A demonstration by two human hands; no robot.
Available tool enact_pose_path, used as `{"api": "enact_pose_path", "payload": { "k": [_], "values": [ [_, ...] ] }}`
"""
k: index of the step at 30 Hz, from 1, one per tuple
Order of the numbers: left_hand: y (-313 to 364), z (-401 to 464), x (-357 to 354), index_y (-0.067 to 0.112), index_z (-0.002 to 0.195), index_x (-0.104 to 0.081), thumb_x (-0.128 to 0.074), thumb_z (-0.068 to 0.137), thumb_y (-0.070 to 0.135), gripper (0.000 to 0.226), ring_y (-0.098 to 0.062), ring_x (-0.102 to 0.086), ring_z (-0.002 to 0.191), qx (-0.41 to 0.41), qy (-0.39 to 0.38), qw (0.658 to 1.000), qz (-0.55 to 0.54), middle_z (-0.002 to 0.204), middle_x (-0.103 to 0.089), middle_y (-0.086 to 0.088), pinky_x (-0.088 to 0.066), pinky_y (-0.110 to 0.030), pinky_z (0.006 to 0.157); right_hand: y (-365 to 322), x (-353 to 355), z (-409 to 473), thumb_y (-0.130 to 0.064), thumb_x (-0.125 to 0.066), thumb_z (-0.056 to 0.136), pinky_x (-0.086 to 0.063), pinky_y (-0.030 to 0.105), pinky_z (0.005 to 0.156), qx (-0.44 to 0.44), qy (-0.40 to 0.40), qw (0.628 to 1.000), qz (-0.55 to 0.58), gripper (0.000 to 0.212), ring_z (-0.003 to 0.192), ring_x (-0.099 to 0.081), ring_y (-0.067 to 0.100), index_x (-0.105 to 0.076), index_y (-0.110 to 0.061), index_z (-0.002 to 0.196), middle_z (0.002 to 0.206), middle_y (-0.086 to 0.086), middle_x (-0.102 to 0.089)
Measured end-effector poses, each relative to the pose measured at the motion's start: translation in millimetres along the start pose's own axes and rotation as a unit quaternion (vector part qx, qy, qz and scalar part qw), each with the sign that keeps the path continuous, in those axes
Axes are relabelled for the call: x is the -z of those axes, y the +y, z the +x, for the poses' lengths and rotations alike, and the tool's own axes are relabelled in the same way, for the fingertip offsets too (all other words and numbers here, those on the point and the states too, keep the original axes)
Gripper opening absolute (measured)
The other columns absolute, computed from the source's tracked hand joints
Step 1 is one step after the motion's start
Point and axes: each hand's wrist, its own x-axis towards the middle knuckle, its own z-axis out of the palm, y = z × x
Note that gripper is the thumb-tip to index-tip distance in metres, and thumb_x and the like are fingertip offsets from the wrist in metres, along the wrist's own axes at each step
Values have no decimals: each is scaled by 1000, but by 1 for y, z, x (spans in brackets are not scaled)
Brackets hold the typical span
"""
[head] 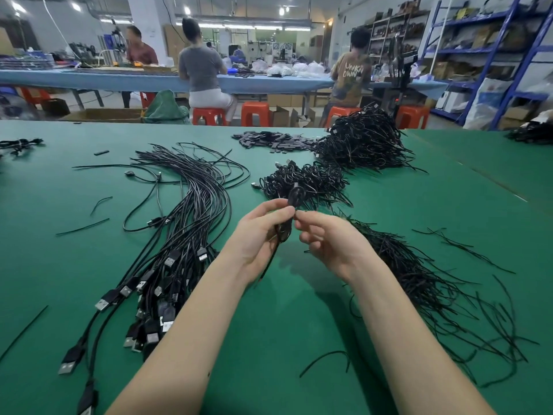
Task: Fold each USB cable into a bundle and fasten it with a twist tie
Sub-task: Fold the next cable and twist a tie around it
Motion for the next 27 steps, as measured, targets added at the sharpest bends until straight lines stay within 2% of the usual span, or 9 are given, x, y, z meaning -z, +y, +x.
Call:
{"api": "enact_pose_path", "payload": {
  "k": [2, 4, 8, 14, 17, 19, 21, 23, 27],
  "values": [
    [2, 0, 3, 13, 97, -64, -65, 90, 4, 12, -9, -59, 55, 42, 23, 998, -42, 67, -67, -1, -50, -18, 52, 1, 2, 0, -26, -78, 86, -49, 18, 50, 180, 37, 954, -238, 13, 56, -64, 5, -70, -27, 97, 86, -11, -75],
    [4, 1, 9, 12, 96, -62, -64, 91, 4, 10, -12, -57, 56, 68, 43, 994, -75, 66, -64, -3, -52, -19, 53, 1, 7, 1, -30, -80, 82, -56, 25, 64, 321, 48, 844, -427, 25, 65, -67, 1, -67, -36, 103, 93, -20, -72],
    [3, 2, 13, 12, 96, -62, -65, 91, 5, 9, -15, -55, 64, 89, 44, 992, -79, 73, -59, -7, -53, -21, 57, 7, 11, 0, -36, -76, 84, -56, 30, 72, 397, 87, 751, -521, 17, 67, -66, -1, -71, -40, 100, 93, -27, -71],
    [0, 4, 14, 12, 98, -62, -66, 89, 5, 12, -15, -54, 64, 80, 18, 993, -79, 74, -58, -7, -52, -21, 55, 10, 9, 4, -40, -75, 89, -49, 28, 63, 409, 110, 764, -486, 8, 60, -62, 6, -74, -32, 88, 91, -21, -70],
    [-1, 3, 12, 14, 97, -62, -70, 80, 8, 20, -13, -55, 60, 51, 0, 997, -66, 74, -60, -6, -48, -19, 50, 9, 0, 7, -26, -71, 93, -37, 17, 43, 197, 67, 949, -235, 11, 44, -55, 10, -73, -18, 85, 74, -10, -70],
    [-1, 1, 9, 15, 95, -63, -70, 78, 9, 19, -10, -56, 53, 38, -15, 997, -64, 69, -64, -2, -45, -17, 45, 5, -7, 3, -16, -66, 93, -27, 14, 35, -7, 9, 1000, 25, 11, 42, -48, 7, -68, -10, 84, 70, -2, -70],
    [-1, 2, 9, 15, 96, -64, -67, 85, 7, 13, -8, -57, 51, 38, -10, 998, -58, 66, -65, 1, -46, -16, 47, 7, -8, 4, -15, -65, 93, -27, 14, 36, -38, -1, 997, 68, 9, 43, -49, 7, -66, -11, 85, 73, -1, -72],
    [-1, 3, 11, 14, 97, -63, -65, 89, 7, 11, -8, -56, 53, 49, 8, 997, -57, 64, -64, 1, -48, -19, 56, 10, -5, 6, -20, -69, 93, -35, 17, 41, 70, 21, 995, -64, 5, 47, -56, 10, -67, -16, 95, 87, -1, -75],
    [-2, 4, 14, 13, 96, -62, -64, 91, 7, 8, -12, -54, 57, 64, 27, 995, -65, 63, -59, -1, -47, -23, 64, 15, 10, 9, -29, -76, 86, -55, 30, 61, 346, 71, 840, -413, 20, 54, -61, 7, -66, -35, 102, 92, -23, -71]
  ]
}}
